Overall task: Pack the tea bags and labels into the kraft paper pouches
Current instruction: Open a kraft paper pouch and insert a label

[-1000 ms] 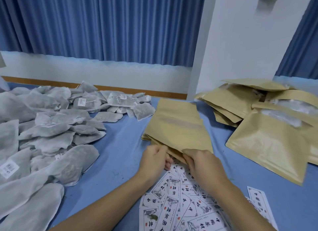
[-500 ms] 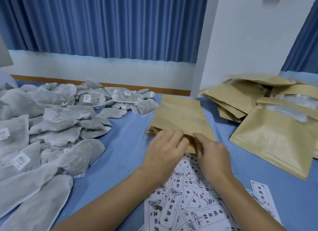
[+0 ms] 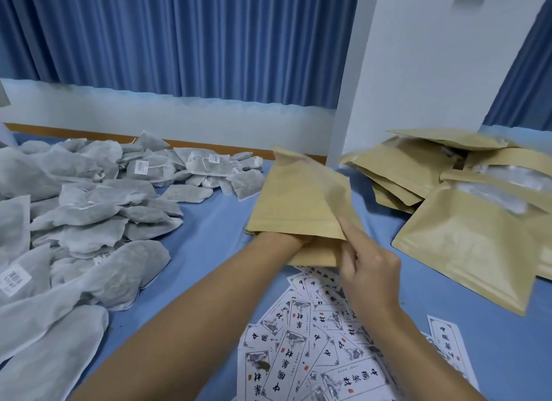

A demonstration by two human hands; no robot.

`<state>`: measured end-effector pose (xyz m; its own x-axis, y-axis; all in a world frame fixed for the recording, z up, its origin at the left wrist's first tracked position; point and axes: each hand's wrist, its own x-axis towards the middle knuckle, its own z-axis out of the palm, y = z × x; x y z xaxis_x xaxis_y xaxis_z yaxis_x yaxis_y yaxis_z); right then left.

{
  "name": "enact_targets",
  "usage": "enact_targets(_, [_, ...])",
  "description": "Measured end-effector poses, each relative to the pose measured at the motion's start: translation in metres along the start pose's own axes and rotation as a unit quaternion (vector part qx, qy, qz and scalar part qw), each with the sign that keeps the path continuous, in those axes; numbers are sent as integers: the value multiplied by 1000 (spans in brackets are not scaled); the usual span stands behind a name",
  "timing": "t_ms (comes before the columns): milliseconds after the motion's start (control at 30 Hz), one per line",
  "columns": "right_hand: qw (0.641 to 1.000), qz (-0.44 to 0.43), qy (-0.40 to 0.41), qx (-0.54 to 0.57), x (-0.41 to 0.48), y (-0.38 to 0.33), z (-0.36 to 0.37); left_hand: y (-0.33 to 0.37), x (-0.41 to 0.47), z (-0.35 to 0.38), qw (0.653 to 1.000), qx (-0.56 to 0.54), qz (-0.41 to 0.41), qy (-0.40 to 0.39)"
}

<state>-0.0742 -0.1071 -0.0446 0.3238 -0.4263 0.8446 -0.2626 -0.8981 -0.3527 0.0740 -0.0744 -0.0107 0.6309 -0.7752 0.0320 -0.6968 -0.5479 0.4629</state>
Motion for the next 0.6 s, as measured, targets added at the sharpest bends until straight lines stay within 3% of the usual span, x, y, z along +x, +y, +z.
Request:
enact_targets(100, [998,43,36,-32,-1,1,2,5,16,12,997,-73,18,-35])
enact_targets(200, [995,82,-46,-14,-3,12,0,12,22,26,977,-195,85,-15])
enact_targets(300, [988,91,-80,92,-5,17,1,1,12,31,986,-49,155,29])
enact_targets(367, [988,103,-53,100,-5,17,6,-2,-4,31,965,32,238,107])
enact_targets(500, [985,139,-50,84,-4,21,15,-11,-40,28,932,-10,333,141])
enact_targets(600, [981,162,-74,78,-3,27,20,-28,-61,35,860,-26,454,230])
